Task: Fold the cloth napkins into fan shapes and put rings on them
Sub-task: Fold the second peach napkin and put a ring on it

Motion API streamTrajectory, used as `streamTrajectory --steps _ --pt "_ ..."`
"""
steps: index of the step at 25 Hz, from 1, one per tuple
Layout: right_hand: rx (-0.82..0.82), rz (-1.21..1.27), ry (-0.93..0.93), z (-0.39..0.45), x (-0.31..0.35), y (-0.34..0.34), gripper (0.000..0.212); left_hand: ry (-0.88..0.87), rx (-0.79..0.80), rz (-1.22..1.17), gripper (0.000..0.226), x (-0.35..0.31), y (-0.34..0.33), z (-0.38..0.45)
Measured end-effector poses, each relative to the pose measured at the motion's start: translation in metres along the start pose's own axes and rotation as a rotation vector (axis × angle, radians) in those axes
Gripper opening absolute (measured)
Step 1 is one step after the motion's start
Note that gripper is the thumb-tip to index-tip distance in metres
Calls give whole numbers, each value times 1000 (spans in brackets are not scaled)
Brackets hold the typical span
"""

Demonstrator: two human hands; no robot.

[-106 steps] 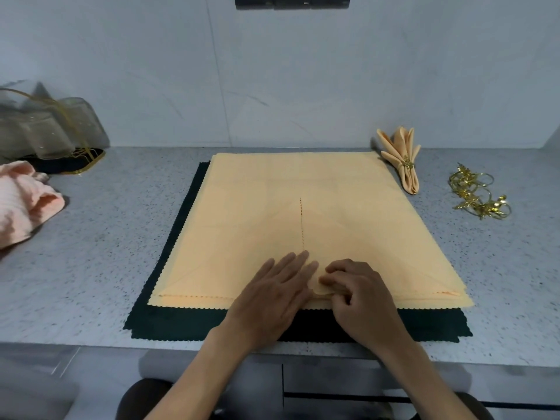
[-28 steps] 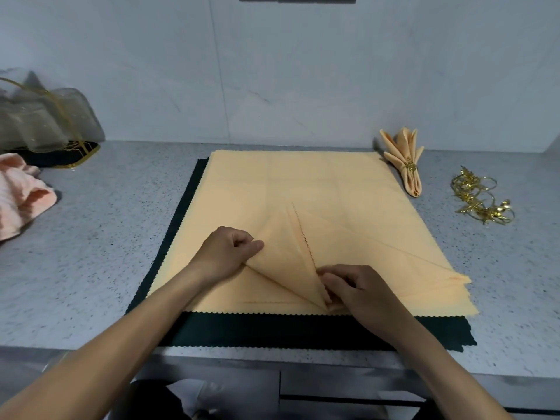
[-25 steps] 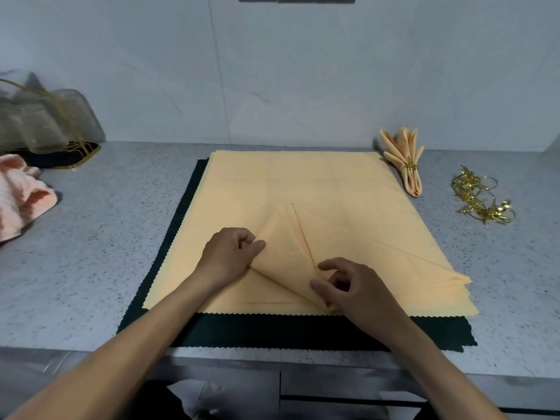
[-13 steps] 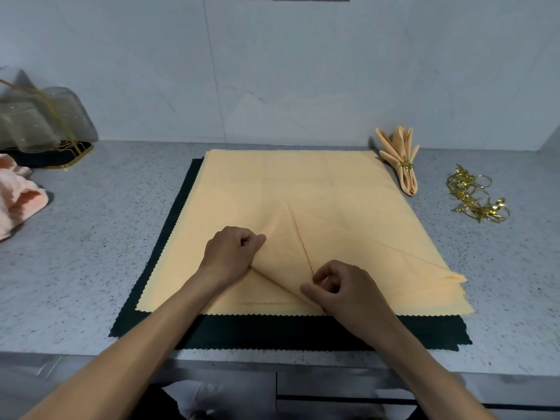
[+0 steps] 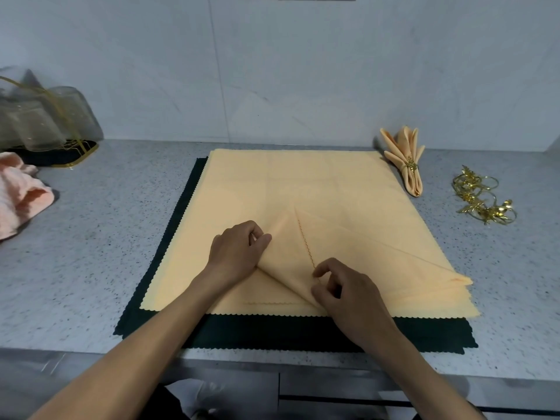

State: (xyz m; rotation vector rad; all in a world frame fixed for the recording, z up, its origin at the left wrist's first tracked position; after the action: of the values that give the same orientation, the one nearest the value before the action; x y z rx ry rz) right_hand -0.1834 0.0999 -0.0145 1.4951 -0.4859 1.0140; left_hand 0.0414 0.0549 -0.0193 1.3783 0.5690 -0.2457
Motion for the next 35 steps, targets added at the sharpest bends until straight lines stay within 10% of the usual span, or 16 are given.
streamTrajectory --steps 8,13,24,32,35 --pt "4 -26 26 1 0 0 7 -431 38 387 51 -57 -15 22" --pt "4 -13 34 2 -1 -1 10 -282 310 511 58 -53 -55 40" --pt "41 -9 0 2 3 1 13 -618 -200 237 16 -84 -21 -72" --pt "-307 812 -410 -4 -12 33 18 -800 -26 418 52 -97 -29 -105" --pt "-344 955 -454 0 -14 39 20 -870 25 534 29 -101 -29 -105"
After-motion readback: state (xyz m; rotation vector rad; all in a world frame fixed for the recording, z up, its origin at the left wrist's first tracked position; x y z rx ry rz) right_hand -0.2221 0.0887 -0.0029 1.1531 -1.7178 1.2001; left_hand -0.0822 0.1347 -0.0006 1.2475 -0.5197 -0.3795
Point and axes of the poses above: each hand's wrist, its own z-axis towards the middle knuckle, its own y-axis out of the back of the hand, x = y × z, the point moved 5 cm from there along z, towards the middle knuckle, and after that the axes turned 10 degrees about z, right-handed, at the moved point
